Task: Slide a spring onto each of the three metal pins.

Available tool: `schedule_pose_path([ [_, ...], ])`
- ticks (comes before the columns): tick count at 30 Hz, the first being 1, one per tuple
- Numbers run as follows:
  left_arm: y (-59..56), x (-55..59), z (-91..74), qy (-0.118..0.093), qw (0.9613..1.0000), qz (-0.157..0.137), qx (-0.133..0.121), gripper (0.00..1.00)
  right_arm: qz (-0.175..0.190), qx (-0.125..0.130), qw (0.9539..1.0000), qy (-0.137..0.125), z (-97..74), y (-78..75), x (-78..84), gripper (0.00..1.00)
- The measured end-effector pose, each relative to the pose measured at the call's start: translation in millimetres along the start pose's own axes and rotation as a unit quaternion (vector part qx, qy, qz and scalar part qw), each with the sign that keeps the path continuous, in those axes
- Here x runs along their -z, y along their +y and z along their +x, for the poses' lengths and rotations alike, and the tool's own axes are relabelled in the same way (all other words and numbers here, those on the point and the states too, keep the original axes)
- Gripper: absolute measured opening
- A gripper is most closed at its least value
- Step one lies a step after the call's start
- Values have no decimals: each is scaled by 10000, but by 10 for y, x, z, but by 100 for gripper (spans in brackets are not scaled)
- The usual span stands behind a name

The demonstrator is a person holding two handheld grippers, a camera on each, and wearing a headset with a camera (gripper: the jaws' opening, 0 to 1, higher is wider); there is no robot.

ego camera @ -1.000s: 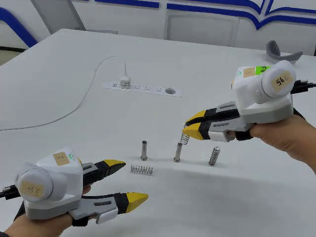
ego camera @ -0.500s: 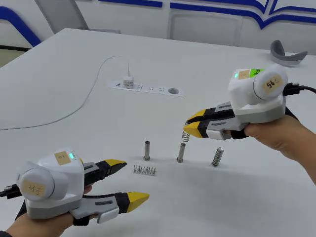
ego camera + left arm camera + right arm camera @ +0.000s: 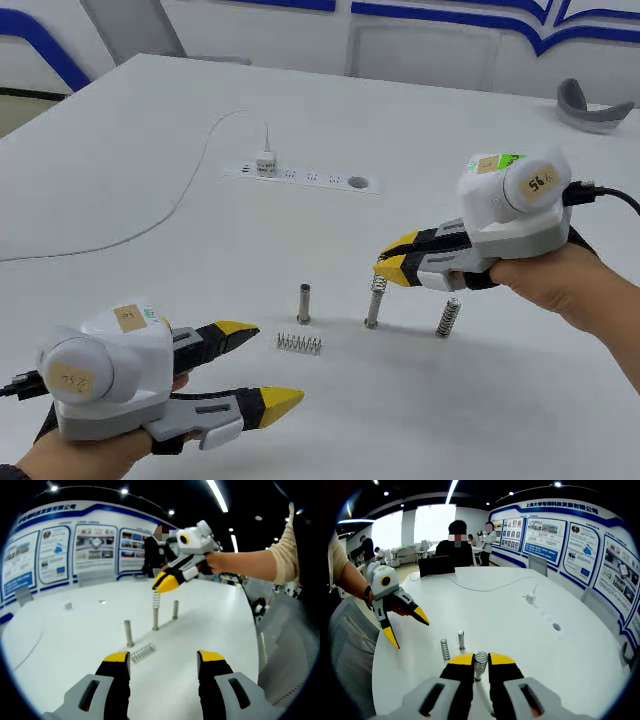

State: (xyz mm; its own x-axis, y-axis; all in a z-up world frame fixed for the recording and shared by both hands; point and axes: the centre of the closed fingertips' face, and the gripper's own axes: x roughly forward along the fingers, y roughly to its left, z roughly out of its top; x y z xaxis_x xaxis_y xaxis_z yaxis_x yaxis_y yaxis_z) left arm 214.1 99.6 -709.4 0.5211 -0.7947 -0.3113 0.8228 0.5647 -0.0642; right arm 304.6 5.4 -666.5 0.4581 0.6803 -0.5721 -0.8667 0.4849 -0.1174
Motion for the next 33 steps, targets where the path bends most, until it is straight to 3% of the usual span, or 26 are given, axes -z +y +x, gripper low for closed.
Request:
schedule_pose_path([
  [33, 4, 60, -13, 66, 10000, -48, -14, 54, 328, 194, 9990, 221, 313, 37, 454, 12],
])
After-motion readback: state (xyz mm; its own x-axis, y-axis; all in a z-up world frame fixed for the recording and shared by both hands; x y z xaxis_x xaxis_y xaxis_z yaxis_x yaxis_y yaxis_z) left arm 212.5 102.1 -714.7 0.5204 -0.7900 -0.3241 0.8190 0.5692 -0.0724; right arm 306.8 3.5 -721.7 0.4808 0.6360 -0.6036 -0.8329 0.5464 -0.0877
